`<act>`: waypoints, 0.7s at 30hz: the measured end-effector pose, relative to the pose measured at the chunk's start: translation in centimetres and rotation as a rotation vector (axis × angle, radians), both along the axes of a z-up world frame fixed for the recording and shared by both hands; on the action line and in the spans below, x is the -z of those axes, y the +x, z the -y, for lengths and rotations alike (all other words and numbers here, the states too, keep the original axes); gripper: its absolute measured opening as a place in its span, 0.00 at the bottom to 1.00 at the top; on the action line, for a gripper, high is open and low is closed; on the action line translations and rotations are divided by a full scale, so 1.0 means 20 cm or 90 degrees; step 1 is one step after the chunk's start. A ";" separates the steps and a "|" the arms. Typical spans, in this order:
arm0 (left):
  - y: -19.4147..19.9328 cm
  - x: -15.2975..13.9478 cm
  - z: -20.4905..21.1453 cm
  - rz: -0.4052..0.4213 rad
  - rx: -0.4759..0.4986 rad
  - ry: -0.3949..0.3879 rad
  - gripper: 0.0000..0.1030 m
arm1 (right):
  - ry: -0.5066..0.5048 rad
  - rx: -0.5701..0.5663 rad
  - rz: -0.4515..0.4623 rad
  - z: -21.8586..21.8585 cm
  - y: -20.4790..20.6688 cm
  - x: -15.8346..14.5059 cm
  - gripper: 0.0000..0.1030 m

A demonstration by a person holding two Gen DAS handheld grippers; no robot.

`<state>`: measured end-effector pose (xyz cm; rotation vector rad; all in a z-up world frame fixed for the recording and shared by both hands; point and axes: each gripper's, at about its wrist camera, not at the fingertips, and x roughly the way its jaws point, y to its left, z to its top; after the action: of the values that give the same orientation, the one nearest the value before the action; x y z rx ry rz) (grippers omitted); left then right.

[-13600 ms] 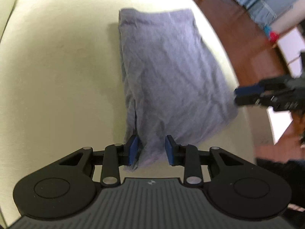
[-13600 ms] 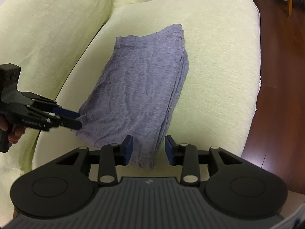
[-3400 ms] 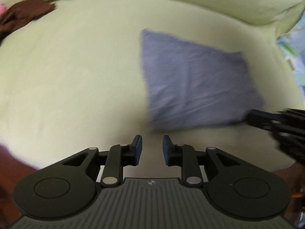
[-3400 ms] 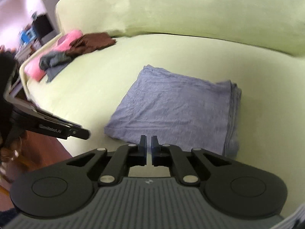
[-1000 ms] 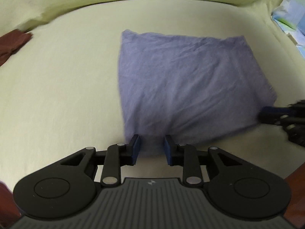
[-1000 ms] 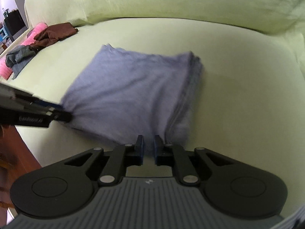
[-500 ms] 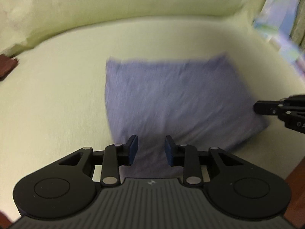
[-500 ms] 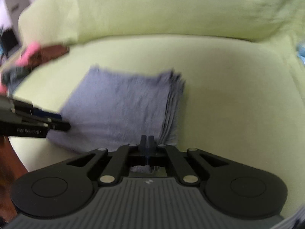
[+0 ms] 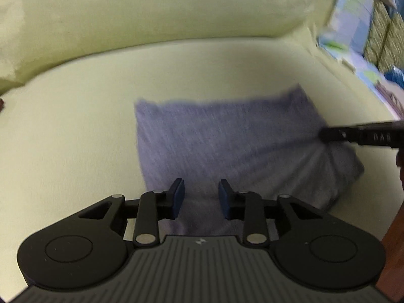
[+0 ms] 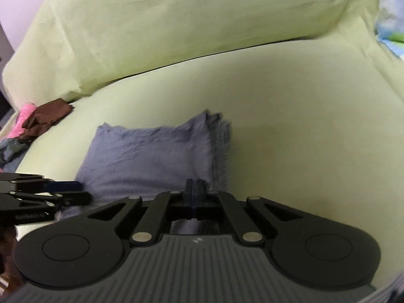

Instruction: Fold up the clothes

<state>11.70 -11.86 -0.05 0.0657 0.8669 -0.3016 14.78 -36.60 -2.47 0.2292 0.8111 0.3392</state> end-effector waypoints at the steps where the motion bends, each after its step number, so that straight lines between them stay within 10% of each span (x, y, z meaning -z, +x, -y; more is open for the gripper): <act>1: 0.05 -0.02 0.01 0.013 0.008 -0.008 0.37 | 0.017 -0.011 0.025 -0.04 0.03 -0.04 0.09; 8: 0.35 0.14 0.11 0.024 0.032 0.025 0.39 | -0.035 -0.100 0.029 -0.29 0.31 0.08 0.06; 12: 0.36 0.17 0.04 0.051 0.024 0.021 0.43 | -0.078 -0.014 0.069 -0.11 0.36 0.11 0.00; 21: 0.16 0.01 0.05 0.072 -0.043 0.011 0.41 | -0.037 -0.041 0.117 -0.15 0.01 -0.08 0.11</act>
<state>14.89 -12.93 -0.22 0.0691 0.7583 -0.2242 15.08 -33.59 -0.80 0.1152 0.6465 0.3899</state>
